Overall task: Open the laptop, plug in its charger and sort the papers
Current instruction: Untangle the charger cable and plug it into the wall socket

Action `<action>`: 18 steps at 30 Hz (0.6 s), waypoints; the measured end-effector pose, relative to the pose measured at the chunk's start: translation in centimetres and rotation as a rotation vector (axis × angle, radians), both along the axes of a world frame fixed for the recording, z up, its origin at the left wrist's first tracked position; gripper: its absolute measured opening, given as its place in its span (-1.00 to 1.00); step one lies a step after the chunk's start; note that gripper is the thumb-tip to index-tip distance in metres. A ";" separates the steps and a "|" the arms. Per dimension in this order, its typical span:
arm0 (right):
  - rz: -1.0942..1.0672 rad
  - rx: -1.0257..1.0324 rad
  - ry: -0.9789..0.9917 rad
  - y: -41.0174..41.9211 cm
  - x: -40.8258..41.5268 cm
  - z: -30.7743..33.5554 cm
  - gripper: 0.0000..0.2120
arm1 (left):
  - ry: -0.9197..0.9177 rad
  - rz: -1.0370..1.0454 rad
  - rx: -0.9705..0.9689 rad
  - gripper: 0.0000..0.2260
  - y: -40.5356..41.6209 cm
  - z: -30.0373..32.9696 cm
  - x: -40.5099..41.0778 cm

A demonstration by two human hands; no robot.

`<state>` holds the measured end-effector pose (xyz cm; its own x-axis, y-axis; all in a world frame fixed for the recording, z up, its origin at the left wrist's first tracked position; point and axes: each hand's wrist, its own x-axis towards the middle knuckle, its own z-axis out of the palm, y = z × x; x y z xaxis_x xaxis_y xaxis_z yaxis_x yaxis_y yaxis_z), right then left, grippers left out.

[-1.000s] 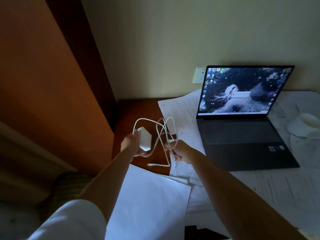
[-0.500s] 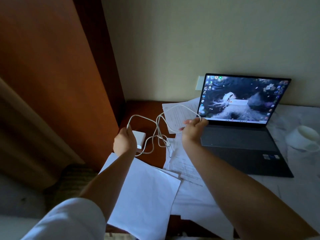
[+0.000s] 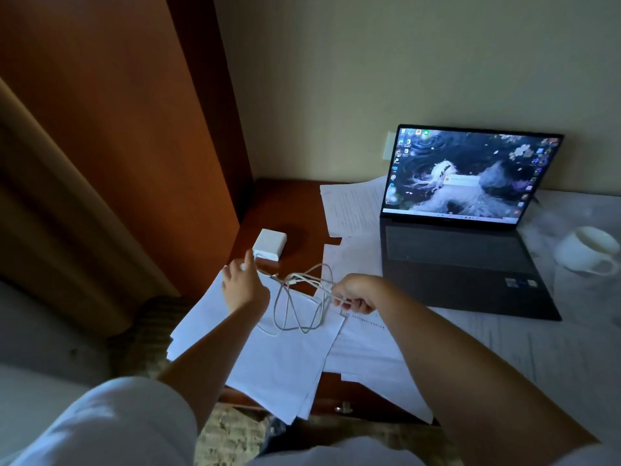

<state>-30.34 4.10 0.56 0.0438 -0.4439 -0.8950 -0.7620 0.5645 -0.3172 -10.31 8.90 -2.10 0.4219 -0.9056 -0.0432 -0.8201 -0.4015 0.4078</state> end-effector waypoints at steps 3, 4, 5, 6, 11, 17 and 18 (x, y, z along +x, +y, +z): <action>0.027 -0.011 -0.085 1.2 -0.4 -0.4 -0.81 | 0.212 -0.156 -0.151 -0.61 -0.1 0.5 -0.7; -0.022 -0.049 -0.151 1.6 -0.4 -0.5 -0.81 | 0.245 -0.165 -0.098 -0.71 -0.2 0.9 -1.2; -0.096 -0.081 -0.234 1.8 -0.6 -0.8 -0.78 | 0.241 -0.171 -0.011 -0.74 -0.4 1.3 -1.7; -0.184 -0.089 -0.320 1.9 -0.6 -1.1 -0.73 | 0.197 -0.184 0.087 -0.67 -0.5 1.7 -2.0; -0.119 -0.008 -0.350 3.3 -0.4 -1.9 -0.54 | 0.113 -0.292 0.085 -0.47 0.5 1.7 -1.1; -0.065 -0.263 -0.117 3.3 2.4 -5.2 -0.67 | 0.372 -0.470 0.023 -0.65 0.2 -0.2 -0.3; -0.055 -0.319 -0.123 3.2 2.5 -5.9 -0.58 | 0.358 -0.461 0.027 -0.69 0.0 -0.5 -0.1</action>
